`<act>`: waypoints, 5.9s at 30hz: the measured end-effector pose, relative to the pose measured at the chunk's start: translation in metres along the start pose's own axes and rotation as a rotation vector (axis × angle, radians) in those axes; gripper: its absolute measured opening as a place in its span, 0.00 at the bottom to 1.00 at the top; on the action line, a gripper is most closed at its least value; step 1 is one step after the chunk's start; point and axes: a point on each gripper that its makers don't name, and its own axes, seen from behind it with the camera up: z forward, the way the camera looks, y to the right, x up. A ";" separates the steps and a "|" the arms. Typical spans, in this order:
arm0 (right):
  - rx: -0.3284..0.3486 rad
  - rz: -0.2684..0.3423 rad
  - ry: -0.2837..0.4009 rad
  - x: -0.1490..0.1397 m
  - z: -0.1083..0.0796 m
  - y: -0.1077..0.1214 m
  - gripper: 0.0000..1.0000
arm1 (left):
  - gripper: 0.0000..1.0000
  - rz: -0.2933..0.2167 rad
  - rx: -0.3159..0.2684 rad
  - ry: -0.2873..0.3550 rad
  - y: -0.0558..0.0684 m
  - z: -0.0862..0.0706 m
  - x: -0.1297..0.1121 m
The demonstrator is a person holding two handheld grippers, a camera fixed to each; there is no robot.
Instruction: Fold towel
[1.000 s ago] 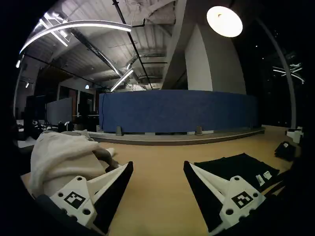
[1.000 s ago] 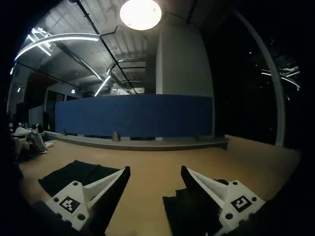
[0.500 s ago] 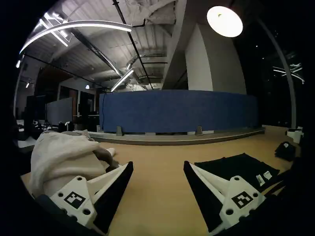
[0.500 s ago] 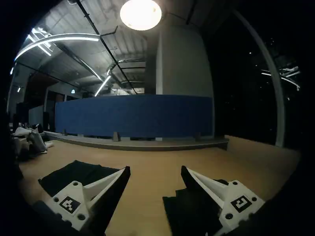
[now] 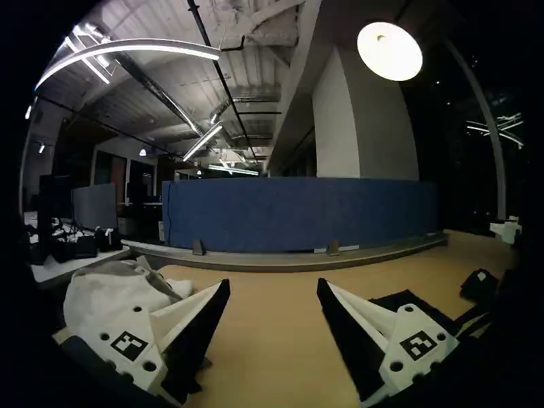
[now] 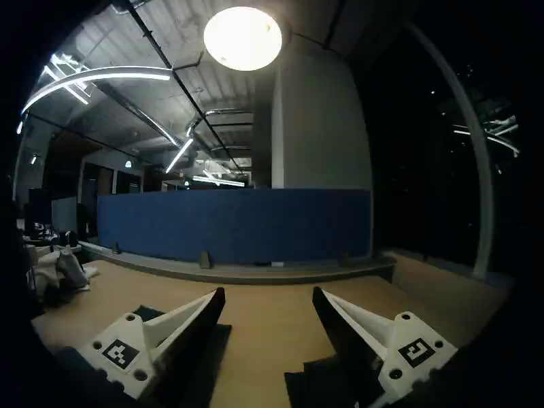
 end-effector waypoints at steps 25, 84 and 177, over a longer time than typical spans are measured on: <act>0.175 -0.049 -0.158 0.071 -0.009 -0.022 1.00 | 0.95 0.072 -0.179 -0.131 0.049 -0.007 0.088; 0.531 -0.240 -0.799 -0.195 -0.055 -0.101 1.00 | 0.95 0.238 -0.624 -0.709 0.133 -0.038 -0.192; 0.565 -0.272 -0.922 -0.231 -0.065 -0.098 0.08 | 0.04 0.283 -0.626 -0.870 0.144 -0.046 -0.222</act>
